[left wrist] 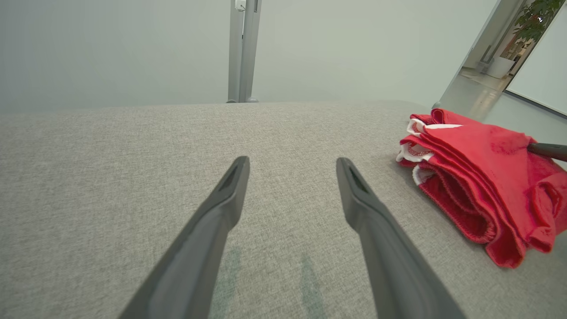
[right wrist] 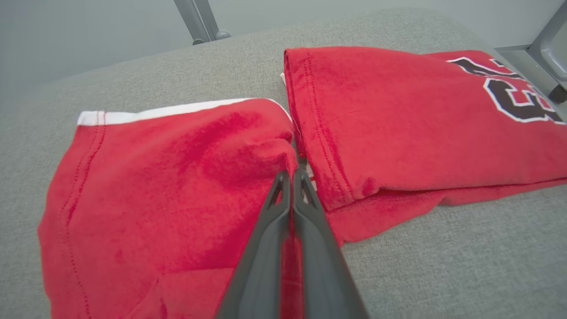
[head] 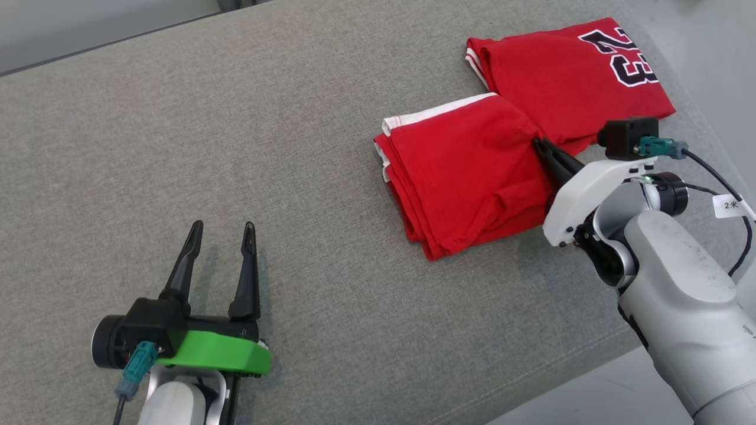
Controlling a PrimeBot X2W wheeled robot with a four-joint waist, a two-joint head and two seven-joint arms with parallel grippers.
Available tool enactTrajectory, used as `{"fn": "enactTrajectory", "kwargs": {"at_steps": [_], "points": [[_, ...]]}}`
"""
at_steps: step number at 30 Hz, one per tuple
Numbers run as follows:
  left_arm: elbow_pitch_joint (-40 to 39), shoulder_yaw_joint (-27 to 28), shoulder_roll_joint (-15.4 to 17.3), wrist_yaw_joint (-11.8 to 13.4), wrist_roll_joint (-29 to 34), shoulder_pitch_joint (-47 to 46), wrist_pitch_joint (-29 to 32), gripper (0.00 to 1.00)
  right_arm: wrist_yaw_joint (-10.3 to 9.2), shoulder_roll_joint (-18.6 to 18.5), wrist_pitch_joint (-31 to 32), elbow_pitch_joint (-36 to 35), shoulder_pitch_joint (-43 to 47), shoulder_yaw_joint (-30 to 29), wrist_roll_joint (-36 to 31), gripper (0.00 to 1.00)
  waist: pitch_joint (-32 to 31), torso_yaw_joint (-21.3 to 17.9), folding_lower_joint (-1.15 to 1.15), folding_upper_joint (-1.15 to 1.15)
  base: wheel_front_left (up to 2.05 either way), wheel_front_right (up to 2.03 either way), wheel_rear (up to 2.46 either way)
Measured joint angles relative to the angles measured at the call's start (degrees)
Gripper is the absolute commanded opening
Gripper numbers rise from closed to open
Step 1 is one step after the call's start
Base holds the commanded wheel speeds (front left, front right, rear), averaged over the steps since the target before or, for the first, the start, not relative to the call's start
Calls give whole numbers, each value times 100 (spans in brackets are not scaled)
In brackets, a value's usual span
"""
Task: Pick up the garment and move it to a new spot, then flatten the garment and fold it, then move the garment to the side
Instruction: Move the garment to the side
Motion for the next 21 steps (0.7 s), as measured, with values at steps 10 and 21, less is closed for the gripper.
{"fn": "enactTrajectory", "kwargs": {"at_steps": [10, 21], "points": [[15, -41, -31, 58, -70, 25, 9, 100, 0, -259, 96, -8, -371, -41, -357, 0, -216, 91, 0, 0, 0, 0, 0], [-41, -86, -49, 82, -94, 27, 8, 100, 0, -667, 300, 804, -1163, -570, -843, 0, -236, 412, 0, 0, 0, 0, 0]]}}
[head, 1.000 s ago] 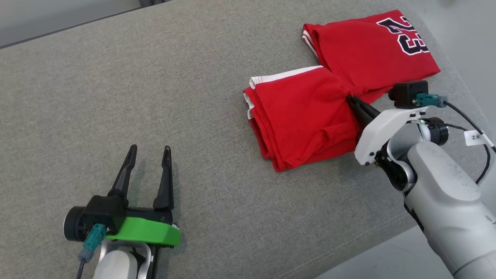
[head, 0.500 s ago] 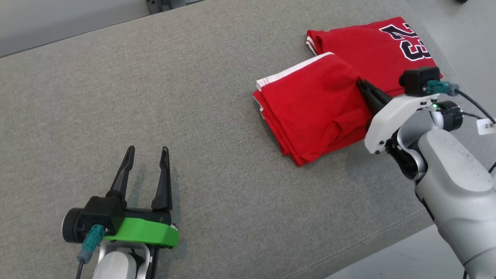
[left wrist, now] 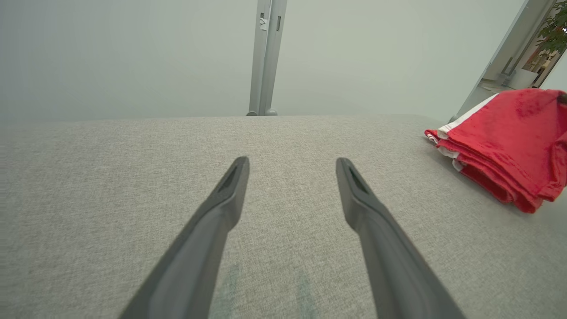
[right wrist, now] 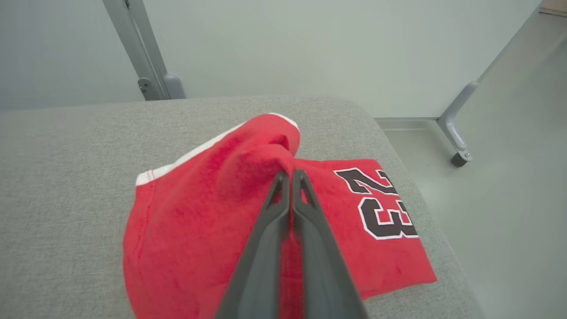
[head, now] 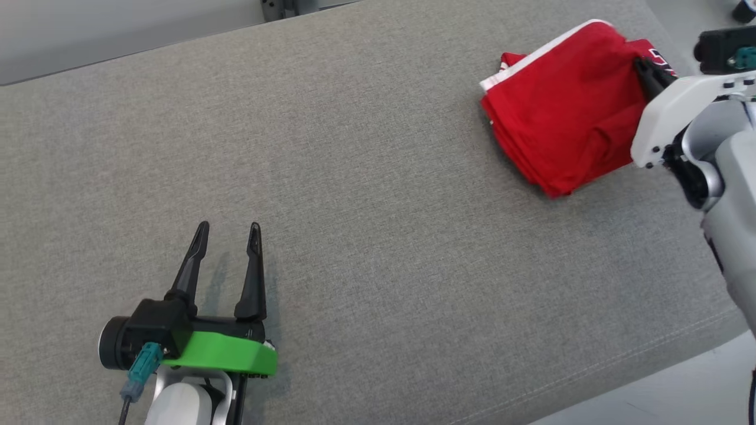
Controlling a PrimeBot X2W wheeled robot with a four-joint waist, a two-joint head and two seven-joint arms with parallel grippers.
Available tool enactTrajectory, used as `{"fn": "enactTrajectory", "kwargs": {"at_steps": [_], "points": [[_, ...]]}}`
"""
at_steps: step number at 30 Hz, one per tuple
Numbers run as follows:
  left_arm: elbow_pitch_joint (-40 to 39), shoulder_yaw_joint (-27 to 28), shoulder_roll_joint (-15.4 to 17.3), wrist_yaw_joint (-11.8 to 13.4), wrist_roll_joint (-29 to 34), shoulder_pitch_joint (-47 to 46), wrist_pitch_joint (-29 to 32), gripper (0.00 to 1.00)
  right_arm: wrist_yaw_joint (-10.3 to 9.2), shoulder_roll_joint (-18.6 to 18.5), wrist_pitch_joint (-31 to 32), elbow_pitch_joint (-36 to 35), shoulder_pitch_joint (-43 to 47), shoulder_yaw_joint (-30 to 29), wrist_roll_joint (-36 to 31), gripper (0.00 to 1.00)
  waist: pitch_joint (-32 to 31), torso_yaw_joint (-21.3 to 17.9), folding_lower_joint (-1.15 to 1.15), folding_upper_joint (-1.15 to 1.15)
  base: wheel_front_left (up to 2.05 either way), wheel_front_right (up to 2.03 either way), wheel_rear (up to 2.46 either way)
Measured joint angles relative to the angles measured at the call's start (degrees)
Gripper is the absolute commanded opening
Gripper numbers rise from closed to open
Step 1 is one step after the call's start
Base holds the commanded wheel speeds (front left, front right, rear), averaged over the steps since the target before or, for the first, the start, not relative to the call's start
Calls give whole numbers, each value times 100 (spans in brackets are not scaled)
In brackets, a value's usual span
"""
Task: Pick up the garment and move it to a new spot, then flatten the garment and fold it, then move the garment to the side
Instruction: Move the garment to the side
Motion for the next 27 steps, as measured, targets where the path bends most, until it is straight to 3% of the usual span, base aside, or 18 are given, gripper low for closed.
{"fn": "enactTrajectory", "kwargs": {"at_steps": [7, 12, 26, 27], "points": [[-83, -81, -3, -4, -1, -12, 0, 100, 0, -620, 111, 360, -169, -375, -223, 0, 152, 267, 0, 0, 0, 0, 0], [-92, -164, 2, -26, 26, -96, 2, 100, 1, -751, 52, 828, -289, -694, -443, 0, 338, 440, 0, 0, 0, 0, 0], [-77, -226, 102, 4, 43, -167, 42, 100, 1, -486, -738, 2413, -597, -1772, -1129, 0, 624, 760, 0, 0, 0, 0, 0], [-83, -231, 108, 8, 44, -166, 53, 100, 1, -483, -825, 2491, -609, -1859, -1174, 31, 619, 751, 0, 0, 0, 0, 0]]}}
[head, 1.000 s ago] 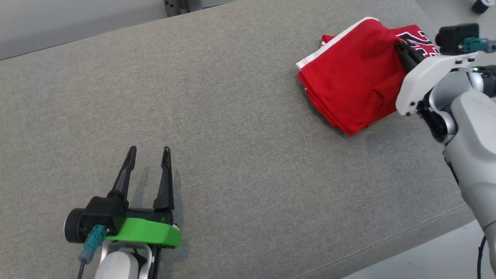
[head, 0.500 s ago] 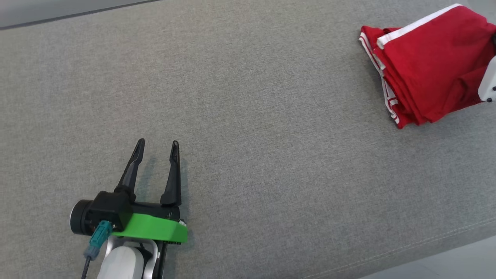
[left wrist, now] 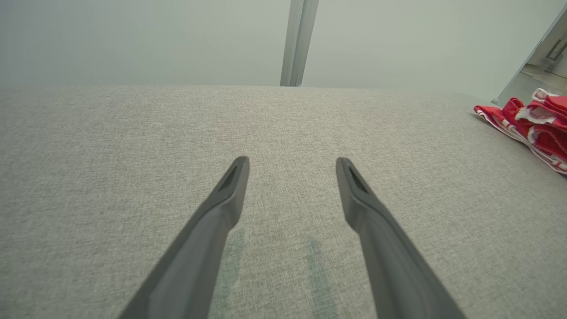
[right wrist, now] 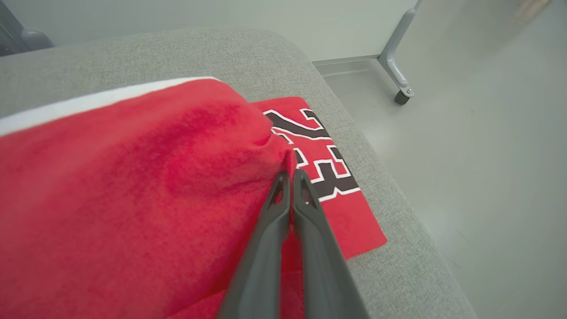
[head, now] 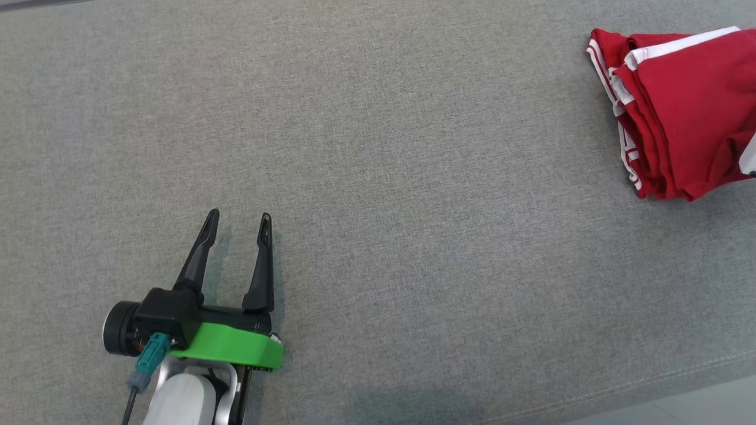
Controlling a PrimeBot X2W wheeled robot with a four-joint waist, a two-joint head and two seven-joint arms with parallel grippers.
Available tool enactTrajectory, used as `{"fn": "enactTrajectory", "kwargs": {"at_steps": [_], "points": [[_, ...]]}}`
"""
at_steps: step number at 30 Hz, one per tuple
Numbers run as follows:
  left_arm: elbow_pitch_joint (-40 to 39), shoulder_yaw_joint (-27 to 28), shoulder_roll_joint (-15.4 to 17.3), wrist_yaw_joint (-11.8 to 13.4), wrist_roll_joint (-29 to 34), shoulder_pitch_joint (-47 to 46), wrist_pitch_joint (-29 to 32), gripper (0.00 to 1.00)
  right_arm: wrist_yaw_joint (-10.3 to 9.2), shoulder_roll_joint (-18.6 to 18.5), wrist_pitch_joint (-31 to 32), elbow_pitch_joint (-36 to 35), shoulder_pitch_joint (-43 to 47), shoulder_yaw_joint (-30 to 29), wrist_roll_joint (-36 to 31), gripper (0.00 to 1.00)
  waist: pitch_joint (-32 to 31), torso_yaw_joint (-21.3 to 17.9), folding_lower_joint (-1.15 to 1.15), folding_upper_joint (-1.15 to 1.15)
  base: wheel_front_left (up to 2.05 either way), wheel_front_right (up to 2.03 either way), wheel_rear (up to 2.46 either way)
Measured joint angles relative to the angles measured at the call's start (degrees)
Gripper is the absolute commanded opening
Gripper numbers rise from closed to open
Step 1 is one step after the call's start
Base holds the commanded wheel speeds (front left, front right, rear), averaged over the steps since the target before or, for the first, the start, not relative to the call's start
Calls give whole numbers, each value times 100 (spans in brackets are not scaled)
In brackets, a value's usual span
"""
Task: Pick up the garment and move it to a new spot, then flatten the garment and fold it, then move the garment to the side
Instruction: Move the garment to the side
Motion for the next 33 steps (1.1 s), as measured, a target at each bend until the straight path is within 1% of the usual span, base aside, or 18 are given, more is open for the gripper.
{"fn": "enactTrajectory", "kwargs": {"at_steps": [1, 2, 8, 11, 15, 20, 23, 25, 27, 29, 33], "points": [[-8, -2, 7, 11, 0, 0, 8, 100, -1, 12, -51, 62, -9, -58, -43, 86, -5, -11, 0, 0, 0, 0, 0], [-20, -4, 13, 19, 0, 1, 19, 100, -1, 35, -118, 111, -14, -116, -90, 100, -10, -25, 0, 0, 0, 0, 0], [-41, -14, 67, 44, -1, 31, 57, 100, -1, 131, -271, 290, -20, -386, -311, 100, -74, -127, 0, 0, 0, 0, 0], [-30, -25, 73, 52, -14, 70, 76, 100, -1, 186, -454, 311, -5, -474, -342, 100, -150, -178, 0, 0, 0, 0, 0], [-2, 18, 65, 99, -86, 148, 79, 100, -1, 487, -731, 149, -25, -321, -332, 100, -313, -249, 0, 0, 0, 0, 0], [32, 104, 37, 122, -255, 153, 47, 100, -1, 768, -943, -350, -36, 268, -299, 100, -582, -336, 0, 0, 0, 0, 0], [101, 216, 26, 177, -315, 158, 29, 100, -1, 955, -1034, -735, 60, 654, -127, 100, -768, -364, 0, 0, 0, 0, 0], [174, 312, 12, 264, -350, 172, 12, 100, -1, 1088, -1081, -1047, 240, 857, 110, 100, -911, -366, 0, 0, 0, 0, 0], [223, 399, -21, 330, -399, 199, -14, 100, -1, 1144, -1107, -1377, 455, 1050, 270, 100, -1052, -354, 0, 0, 0, 0, 0], [277, 477, -45, 380, -432, 259, -21, 100, -1, 1198, -1132, -1752, 730, 1160, 477, 100, -1204, -325, 0, 0, 0, 0, 0], [390, 599, -104, 448, -536, 396, -29, 100, -1, 1305, -1156, -2514, 1371, 1258, 638, 100, -1489, -214, 0, 0, 0, 0, 0]]}}
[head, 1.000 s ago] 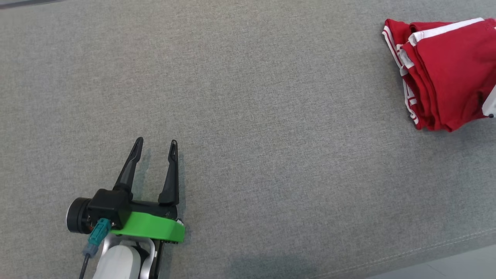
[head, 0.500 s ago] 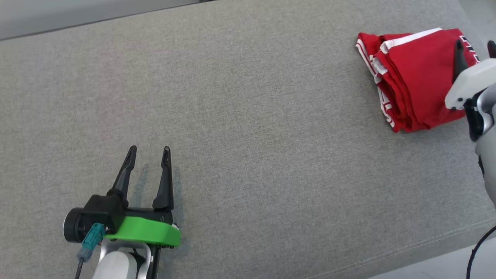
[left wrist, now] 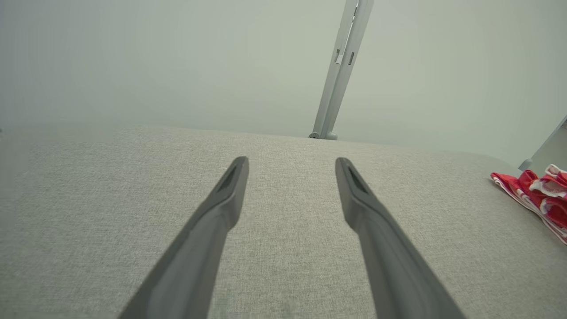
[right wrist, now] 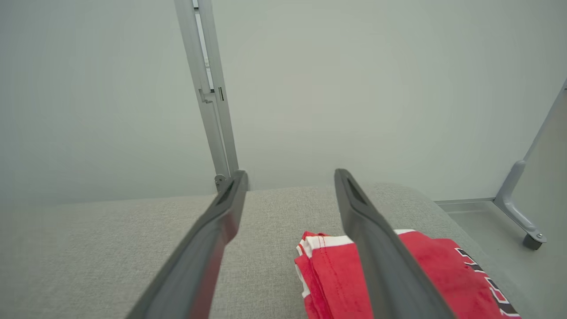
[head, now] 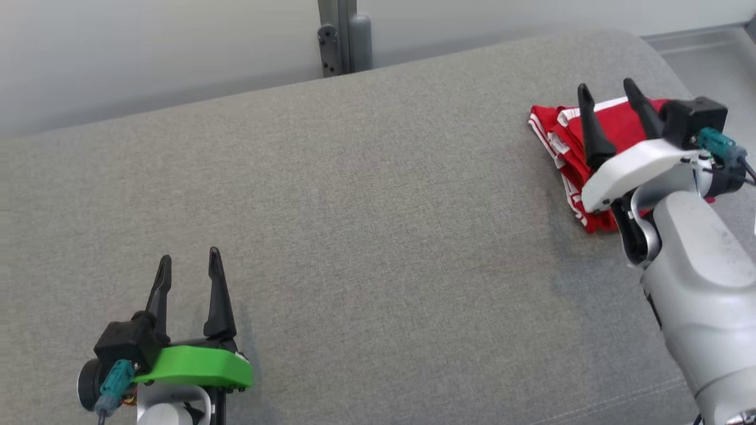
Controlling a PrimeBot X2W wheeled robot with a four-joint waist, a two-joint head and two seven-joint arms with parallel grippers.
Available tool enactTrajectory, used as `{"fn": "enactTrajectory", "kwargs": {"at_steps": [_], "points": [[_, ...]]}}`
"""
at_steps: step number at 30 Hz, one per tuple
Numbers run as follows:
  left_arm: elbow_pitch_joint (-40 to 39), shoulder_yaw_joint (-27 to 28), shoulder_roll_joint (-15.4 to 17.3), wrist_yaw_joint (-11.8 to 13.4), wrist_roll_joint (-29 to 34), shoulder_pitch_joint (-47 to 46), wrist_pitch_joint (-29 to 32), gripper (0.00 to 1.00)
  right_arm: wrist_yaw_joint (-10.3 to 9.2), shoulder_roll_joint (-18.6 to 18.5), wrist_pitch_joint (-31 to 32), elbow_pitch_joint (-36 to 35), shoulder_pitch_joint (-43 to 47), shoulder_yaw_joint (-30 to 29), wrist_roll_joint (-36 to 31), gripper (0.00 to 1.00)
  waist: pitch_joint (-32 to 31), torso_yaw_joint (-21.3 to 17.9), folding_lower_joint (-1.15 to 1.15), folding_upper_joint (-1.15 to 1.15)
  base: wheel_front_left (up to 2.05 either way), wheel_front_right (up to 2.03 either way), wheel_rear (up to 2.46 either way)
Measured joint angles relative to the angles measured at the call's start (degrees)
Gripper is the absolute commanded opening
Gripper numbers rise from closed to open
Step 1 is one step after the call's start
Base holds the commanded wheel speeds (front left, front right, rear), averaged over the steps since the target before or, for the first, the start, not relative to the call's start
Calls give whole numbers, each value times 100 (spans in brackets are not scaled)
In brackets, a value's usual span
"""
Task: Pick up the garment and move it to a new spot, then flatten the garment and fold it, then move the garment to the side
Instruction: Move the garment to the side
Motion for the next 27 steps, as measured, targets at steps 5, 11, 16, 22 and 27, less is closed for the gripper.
{"fn": "enactTrajectory", "kwargs": {"at_steps": [5, 11, 16, 22, 27], "points": [[75, 82, -55, 45, -35, 268, -20, 100, 0, 276, -2, -999, 1028, -211, -48, 100, -275, 268, 0, 0, 0, 0, 0], [33, 179, -88, 48, -15, 551, -25, 100, -1, 788, -2, -1894, 2221, -534, -672, 100, -492, 630, 0, 0, 0, 0, 0], [-64, 210, -132, -5, 11, 743, -25, 100, 0, 1009, -2, -2466, 3053, -770, -932, 100, -599, 872, 0, 0, 0, 0, 0], [-30, 203, -172, -90, 101, 811, -25, 100, 0, 1033, -2, -2785, 3375, -671, -835, 100, -619, 955, 0, 0, 0, 0, 0], [35, 225, -197, -115, 101, 803, -25, 100, 0, 1033, -2, -2816, 3401, -586, -801, 100, -604, 908, 0, 0, 0, 0, 0]]}}
